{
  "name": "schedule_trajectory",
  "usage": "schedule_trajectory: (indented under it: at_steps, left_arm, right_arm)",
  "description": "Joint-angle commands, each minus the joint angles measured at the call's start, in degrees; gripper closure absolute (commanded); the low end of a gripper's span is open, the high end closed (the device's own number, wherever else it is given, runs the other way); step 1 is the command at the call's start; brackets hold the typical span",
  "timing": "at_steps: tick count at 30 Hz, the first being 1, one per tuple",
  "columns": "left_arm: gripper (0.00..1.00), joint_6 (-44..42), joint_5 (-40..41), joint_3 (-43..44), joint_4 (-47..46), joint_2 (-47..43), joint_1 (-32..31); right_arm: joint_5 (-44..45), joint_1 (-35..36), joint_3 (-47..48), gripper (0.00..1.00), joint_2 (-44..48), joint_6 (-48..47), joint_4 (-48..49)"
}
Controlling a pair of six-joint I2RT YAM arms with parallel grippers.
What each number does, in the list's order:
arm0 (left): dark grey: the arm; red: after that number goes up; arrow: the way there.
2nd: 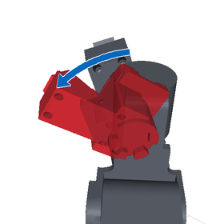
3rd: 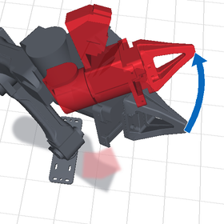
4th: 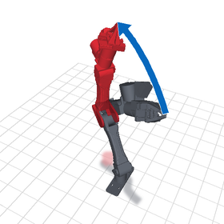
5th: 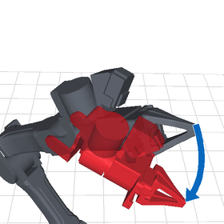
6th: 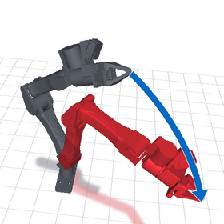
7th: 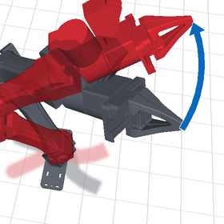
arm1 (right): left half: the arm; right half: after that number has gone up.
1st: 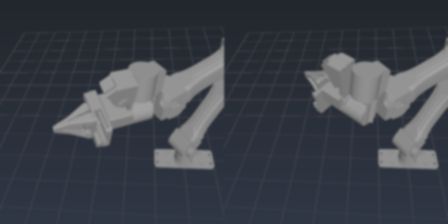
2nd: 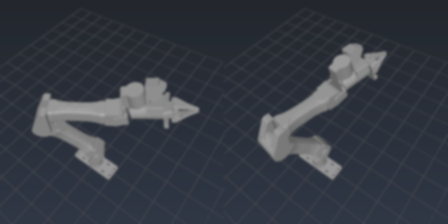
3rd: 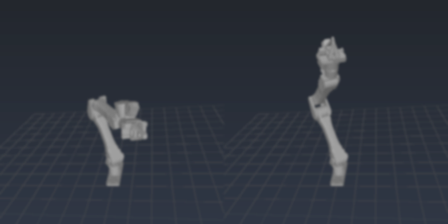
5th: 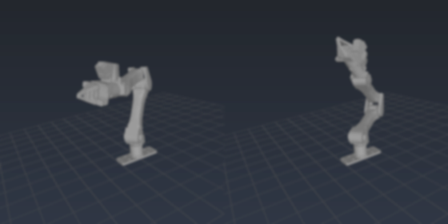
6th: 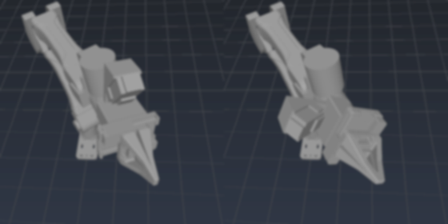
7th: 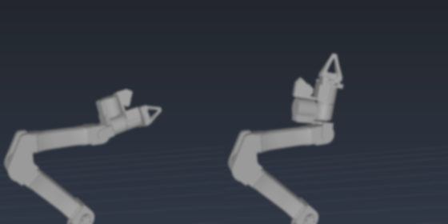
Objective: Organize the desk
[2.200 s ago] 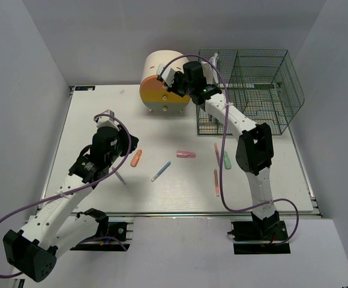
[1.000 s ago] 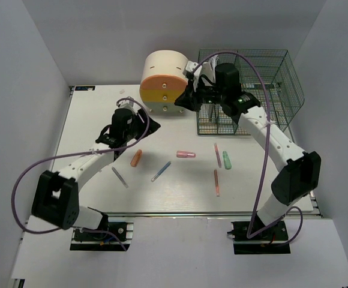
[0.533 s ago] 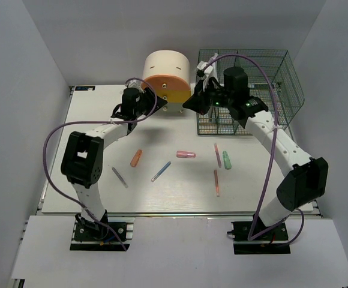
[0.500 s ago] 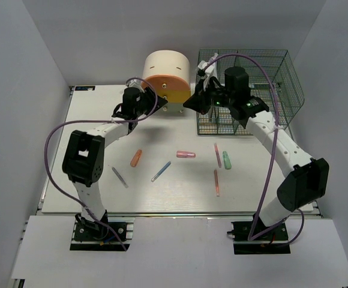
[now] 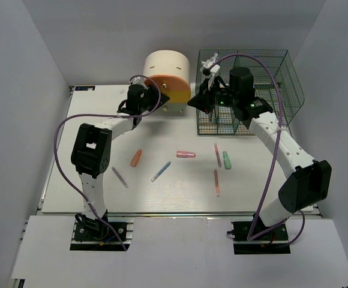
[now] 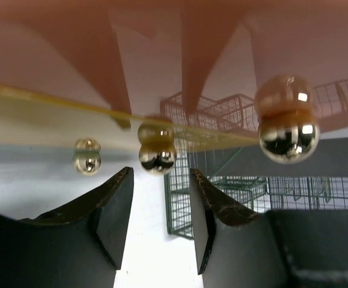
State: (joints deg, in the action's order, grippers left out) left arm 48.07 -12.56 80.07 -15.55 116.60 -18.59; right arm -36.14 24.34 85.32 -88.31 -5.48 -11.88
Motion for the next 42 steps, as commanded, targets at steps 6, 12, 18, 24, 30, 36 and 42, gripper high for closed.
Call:
schedule_trajectory:
  at_steps: [6, 12, 18, 24, 30, 36, 42]
  left_arm:
    - [0.52, -0.44, 2.8, 5.7, -0.27, 2.67, 0.13]
    - [0.59, -0.17, 2.98, 7.64, 0.26, 3.99, 0.13]
    - [0.71, 0.26, 1.75, 4.06, -1.93, 2.15, -0.4]
    - [0.72, 0.18, 2.01, -7.71, -6.24, -6.9, -0.92]
    - [0.72, 0.97, 1.75, -15.64, -8.53, -13.23, -1.45]
    - [0.7, 1.23, 0.69, -16.97, -8.53, -13.94, -1.45]
    - [0.33, 1.06, -0.19, -15.48, -6.34, -13.59, -1.45]
  right_arm:
    - [0.02, -0.61, -0.41, 1.0, 1.48, 0.73, 2.12]
    - [0.37, -0.61, -1.2, 1.0, 1.74, 0.64, 2.12]
    - [0.37, -0.7, -2.0, 1.0, 2.35, 0.2, 2.04]
    - [0.02, -0.52, -4.02, 0.94, 3.23, -1.2, 1.86]
    - [-0.86, -0.7, -5.07, 0.9, 2.97, -0.94, 2.04]
    - [-1.56, -0.61, -4.81, 0.79, 2.8, -0.94, 1.95]
    - [-4.55, -0.35, -5.34, 0.55, 2.88, -3.75, -0.25]
